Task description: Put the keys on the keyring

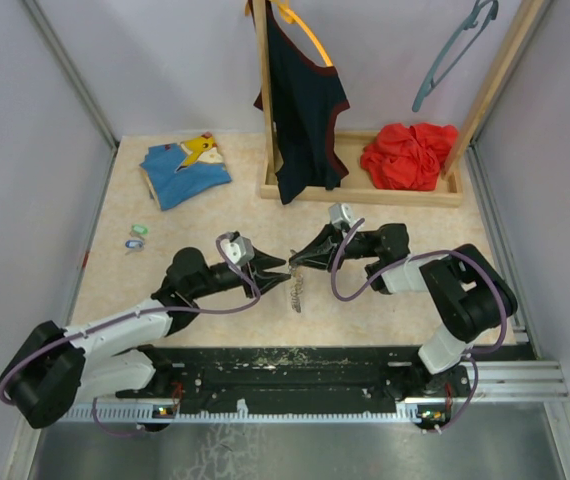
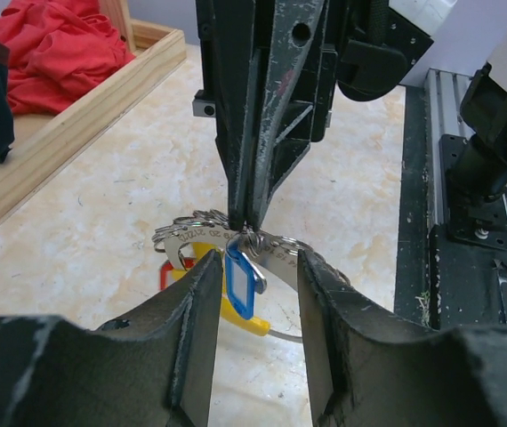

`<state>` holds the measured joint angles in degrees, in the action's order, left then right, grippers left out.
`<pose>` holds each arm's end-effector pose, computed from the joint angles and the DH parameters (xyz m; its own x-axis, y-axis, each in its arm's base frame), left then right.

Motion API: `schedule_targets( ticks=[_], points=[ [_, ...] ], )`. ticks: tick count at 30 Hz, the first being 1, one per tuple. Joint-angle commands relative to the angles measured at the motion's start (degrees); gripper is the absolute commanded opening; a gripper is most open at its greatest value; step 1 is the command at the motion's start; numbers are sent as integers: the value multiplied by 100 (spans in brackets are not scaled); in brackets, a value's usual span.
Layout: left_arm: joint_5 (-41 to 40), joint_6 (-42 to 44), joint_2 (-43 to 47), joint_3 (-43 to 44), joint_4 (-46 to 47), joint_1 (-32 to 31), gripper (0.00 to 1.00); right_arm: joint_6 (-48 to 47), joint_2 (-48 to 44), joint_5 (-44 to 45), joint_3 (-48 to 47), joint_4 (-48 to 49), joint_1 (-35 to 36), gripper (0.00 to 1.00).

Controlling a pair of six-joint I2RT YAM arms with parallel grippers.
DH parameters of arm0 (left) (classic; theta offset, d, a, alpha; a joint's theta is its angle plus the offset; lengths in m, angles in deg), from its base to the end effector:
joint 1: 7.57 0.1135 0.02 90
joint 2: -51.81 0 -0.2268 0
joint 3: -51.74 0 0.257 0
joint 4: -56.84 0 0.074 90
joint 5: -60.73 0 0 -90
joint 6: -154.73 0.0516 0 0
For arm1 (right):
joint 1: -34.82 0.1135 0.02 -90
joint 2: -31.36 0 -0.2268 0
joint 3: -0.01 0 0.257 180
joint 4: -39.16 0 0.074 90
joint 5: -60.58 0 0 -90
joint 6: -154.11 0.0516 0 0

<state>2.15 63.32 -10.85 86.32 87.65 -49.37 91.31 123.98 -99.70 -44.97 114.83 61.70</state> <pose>0.1763 -0.1937 0.1996 0.0119 -0.0389 -0.9992 0.9576 0.2882 0.0002 0.2315 0.1718 0.1931 -0.0357 0.1548 -0.9873 -0.9865 -0.1636 0.0100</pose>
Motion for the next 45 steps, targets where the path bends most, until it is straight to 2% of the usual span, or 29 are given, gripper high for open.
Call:
schedule_targets(
  ticks=[1, 7, 11, 14, 17, 22, 26, 34, 38, 42, 44, 45],
  points=[
    [30, -89, -140, 320, -176, 5, 44, 70, -1, -6, -114, 962, 37, 0],
    [6, -92, -242, 445, -256, 14, 39, 93, 35, -30, -139, 960, 59, 0],
    [-23, -77, -303, 516, -361, 21, 32, 137, 51, -55, -189, 962, 97, 0],
    [40, -115, -362, 565, -369, 23, 23, 163, 75, -80, -222, 962, 125, 0],
    [103, -139, -419, 623, -464, 23, 18, 182, 105, -74, -236, 962, 147, 0],
    [69, -206, -396, 668, -644, 23, 2, 229, 139, -48, -253, 962, 160, 0],
    [-394, -382, -183, 818, -1219, 23, 2, 333, 149, 74, -287, 805, 131, 0],
    [-1424, -1036, 235, 1370, -2990, 23, 1, 504, 14, -97, -435, 30, 72, 0],
    [-1413, -963, 303, 1566, -3585, 23, 0, 359, -129, -94, -446, -430, 72, 10],
    [-1347, -896, 405, 1546, -3739, 23, 0, 123, -312, -6, -432, -812, 72, 20],
    [-1435, -871, 469, 1508, -3808, 23, 0, -180, -488, 68, -427, -1243, 73, 24],
    [-1523, -874, 506, 1504, -3854, 23, 0, -400, -608, 140, -428, -1604, 73, 30]
  ],
)
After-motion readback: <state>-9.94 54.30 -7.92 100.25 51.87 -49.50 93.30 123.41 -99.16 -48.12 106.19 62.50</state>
